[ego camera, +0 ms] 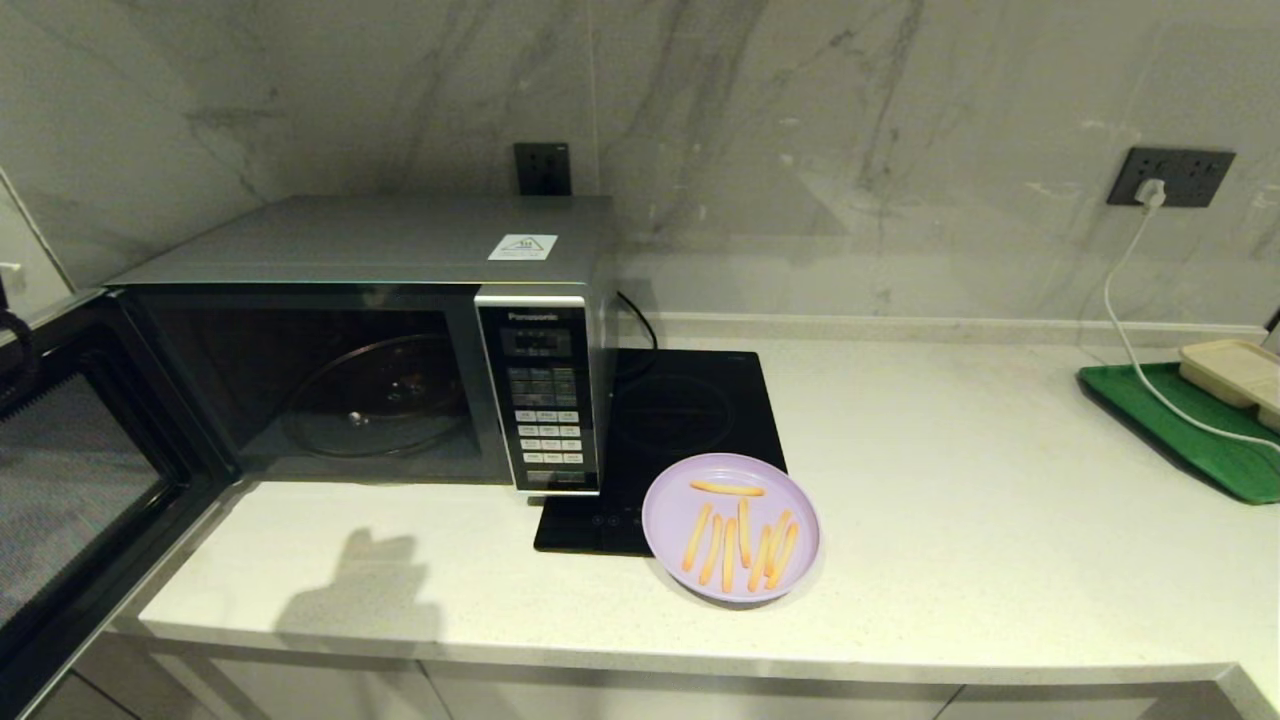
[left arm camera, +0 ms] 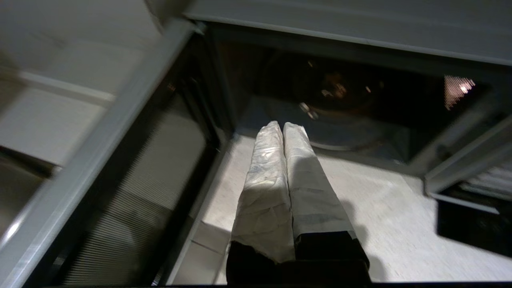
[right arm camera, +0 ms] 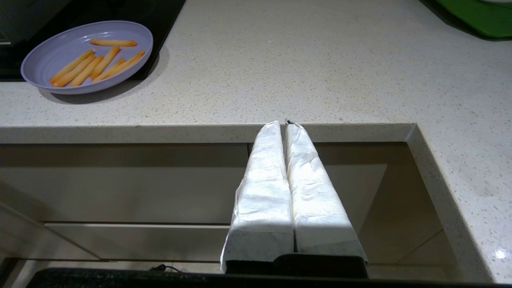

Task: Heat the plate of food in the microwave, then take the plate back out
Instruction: Close the microwave oven

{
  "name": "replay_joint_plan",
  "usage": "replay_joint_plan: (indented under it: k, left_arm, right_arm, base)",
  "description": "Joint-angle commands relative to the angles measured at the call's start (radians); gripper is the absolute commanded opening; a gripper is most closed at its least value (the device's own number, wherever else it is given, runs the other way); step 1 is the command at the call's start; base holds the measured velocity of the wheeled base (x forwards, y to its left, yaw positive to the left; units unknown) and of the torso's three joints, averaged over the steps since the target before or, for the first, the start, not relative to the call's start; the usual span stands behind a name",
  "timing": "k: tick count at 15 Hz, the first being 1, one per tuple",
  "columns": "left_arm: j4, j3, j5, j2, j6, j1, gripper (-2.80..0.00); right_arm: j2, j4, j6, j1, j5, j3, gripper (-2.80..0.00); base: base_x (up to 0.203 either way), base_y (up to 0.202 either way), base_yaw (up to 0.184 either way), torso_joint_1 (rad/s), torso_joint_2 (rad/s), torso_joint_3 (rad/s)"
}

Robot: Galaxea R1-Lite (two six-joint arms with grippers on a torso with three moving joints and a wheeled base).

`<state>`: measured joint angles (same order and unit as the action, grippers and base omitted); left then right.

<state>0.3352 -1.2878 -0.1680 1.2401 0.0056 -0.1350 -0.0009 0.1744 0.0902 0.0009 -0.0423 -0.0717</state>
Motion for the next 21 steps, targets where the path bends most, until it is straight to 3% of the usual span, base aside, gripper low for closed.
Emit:
replay_joint_plan:
  k: [1, 4, 8, 12, 15, 18, 21]
  left_arm:
    - [0.007, -0.038, 0.061, 0.001, 0.029, -0.119, -2.80]
    - [0.219, -0.224, 0.143, 0.081, 0.028, -0.248, -2.80]
    - [0.510, -0.427, 0.160, 0.209, -0.094, -0.395, -2.80]
    - [0.611, -0.437, 0.226, 0.263, -0.107, -0.474, -2.80]
    - [0.692, -0.508, 0.284, 0.315, -0.187, -0.534, -2.80]
    - [0.681, -0.562, 0.306, 0.365, -0.206, -0.589, -2.80]
    - [0.593, -0.564, 0.300, 0.418, -0.205, -0.629, -2.80]
  right_arm:
    - [0.001, 0.000, 0.000, 0.001, -0.001, 0.000, -2.80]
    - [0.001, 0.000, 0.000, 0.001, -0.001, 0.000, -2.80]
    - [0.001, 0.000, 0.000, 0.001, -0.001, 0.000, -2.80]
    - [0.001, 0.000, 0.000, 0.001, -0.001, 0.000, -2.80]
    - [0.001, 0.000, 0.000, 0.001, -0.001, 0.000, -2.80]
    - [0.001, 0.000, 0.000, 0.001, -0.001, 0.000, -2.80]
    - [0.001, 0.000, 0.000, 0.001, -0.001, 0.000, -2.80]
  base:
    - [0.000, 0.000, 0.000, 0.000, 0.00, 0.000]
    - [0.000, 0.000, 0.000, 0.000, 0.00, 0.000]
    - [0.000, 0.000, 0.000, 0.000, 0.00, 0.000]
    - [0.000, 0.000, 0.000, 0.000, 0.00, 0.000]
    - [0.000, 0.000, 0.000, 0.000, 0.00, 0.000]
    - [0.000, 0.000, 0.000, 0.000, 0.00, 0.000]
    - [0.000, 0.000, 0.000, 0.000, 0.00, 0.000]
